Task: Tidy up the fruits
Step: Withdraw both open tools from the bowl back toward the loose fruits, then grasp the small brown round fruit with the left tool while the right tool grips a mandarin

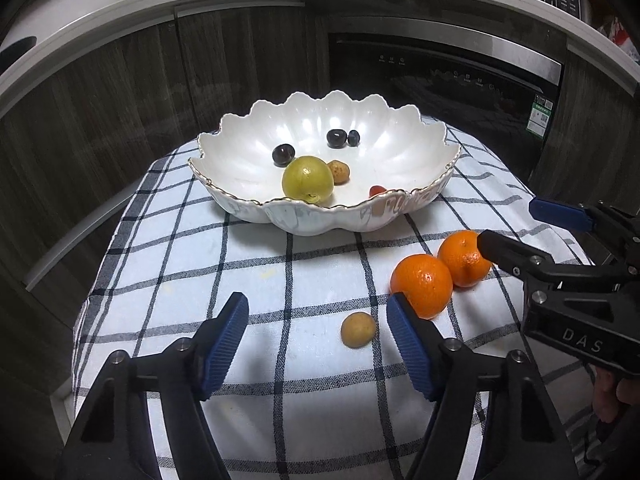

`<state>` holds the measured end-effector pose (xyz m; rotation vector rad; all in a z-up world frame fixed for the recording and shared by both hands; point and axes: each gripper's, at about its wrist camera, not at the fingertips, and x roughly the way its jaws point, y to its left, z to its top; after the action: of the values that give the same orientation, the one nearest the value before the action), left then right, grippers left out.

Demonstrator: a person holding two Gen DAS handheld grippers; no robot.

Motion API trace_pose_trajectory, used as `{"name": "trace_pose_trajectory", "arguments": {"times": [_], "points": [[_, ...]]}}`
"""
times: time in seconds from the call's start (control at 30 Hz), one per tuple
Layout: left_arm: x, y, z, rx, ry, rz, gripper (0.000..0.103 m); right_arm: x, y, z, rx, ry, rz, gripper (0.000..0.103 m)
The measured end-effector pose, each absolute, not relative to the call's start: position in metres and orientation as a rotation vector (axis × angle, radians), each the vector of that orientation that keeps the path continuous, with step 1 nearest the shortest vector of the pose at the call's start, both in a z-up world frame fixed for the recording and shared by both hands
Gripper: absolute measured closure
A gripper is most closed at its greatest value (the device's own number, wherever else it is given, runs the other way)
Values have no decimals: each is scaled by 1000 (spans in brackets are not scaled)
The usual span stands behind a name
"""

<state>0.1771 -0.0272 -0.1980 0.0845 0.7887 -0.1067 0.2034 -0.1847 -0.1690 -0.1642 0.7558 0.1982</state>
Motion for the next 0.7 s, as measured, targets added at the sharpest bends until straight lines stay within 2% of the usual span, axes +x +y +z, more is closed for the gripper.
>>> {"name": "trace_pose_trajectory", "arguments": {"times": [0.2, 0.43, 0.6, 0.7], "points": [[180, -27, -207, 74, 810, -117, 40, 205, -182, -179, -167, 772, 223, 32], [184, -29, -215, 51, 835, -141, 46, 210, -179, -189, -167, 797, 251, 37], [188, -32, -221, 51, 850, -154, 57, 214, -180, -195, -154, 812, 267, 37], [188, -35, -223, 52, 848, -167, 60, 217, -180, -199, -146, 822, 273, 39]]}}
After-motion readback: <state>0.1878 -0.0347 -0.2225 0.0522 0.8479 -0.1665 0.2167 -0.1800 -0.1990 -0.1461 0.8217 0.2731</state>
